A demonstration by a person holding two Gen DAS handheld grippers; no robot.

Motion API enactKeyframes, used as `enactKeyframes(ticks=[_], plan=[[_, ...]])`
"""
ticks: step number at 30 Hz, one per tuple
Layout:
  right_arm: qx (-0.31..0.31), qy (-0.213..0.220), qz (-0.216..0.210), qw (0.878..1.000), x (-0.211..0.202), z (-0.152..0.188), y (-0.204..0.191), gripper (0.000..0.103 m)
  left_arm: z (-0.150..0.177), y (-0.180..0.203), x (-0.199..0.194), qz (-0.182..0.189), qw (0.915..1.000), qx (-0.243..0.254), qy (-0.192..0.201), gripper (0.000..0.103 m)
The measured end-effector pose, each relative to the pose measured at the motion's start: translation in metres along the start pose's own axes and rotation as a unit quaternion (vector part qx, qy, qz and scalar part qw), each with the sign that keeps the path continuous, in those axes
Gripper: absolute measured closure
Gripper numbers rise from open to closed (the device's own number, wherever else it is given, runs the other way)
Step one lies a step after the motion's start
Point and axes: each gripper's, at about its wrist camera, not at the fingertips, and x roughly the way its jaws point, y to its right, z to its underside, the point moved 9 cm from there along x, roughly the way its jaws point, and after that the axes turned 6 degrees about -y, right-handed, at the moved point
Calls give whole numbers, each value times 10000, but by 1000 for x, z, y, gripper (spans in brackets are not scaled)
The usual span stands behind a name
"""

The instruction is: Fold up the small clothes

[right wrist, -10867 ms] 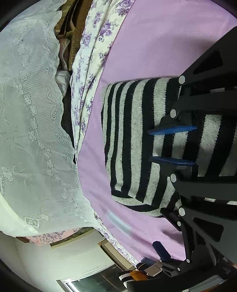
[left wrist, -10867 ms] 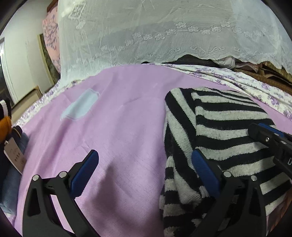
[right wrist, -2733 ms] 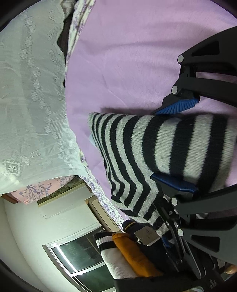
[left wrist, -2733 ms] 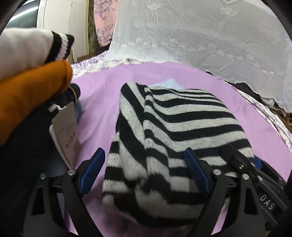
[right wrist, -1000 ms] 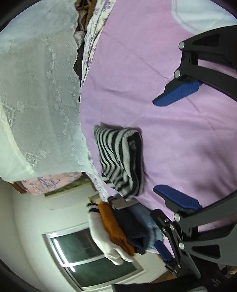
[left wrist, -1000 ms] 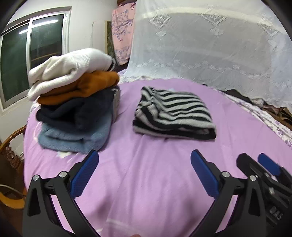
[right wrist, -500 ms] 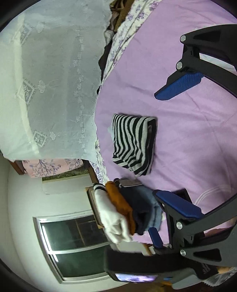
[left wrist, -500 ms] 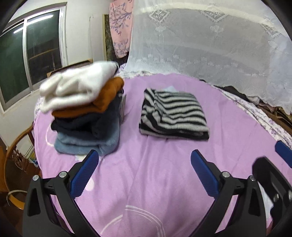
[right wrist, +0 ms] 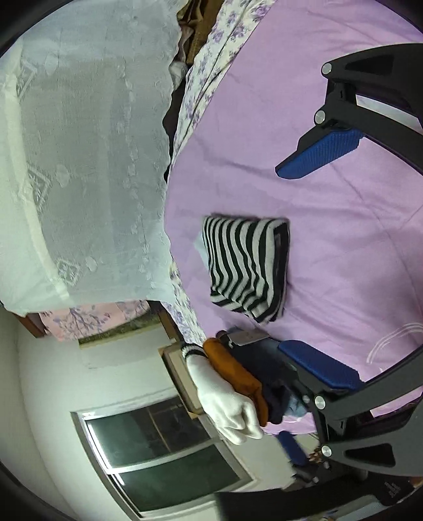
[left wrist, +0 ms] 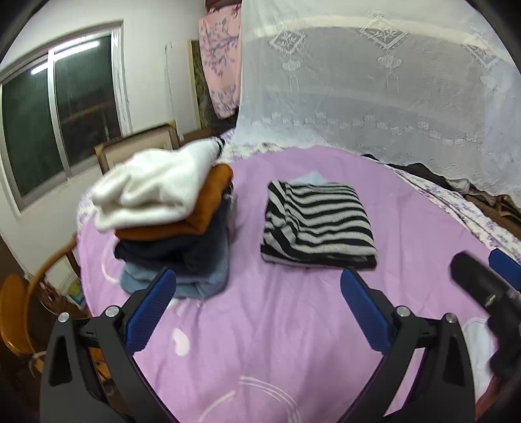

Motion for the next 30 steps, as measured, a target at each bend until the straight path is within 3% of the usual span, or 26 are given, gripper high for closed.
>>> enactKeyframes(ticks=[11, 30], plan=[[-344, -135, 29, 9993, -2, 13, -9, 3, 4, 1, -2, 95, 9999, -78, -28, 4], [-268, -83, -3, 9996, -8, 13, -6, 3, 9, 13, -1, 218, 9997, 14, -111, 4]])
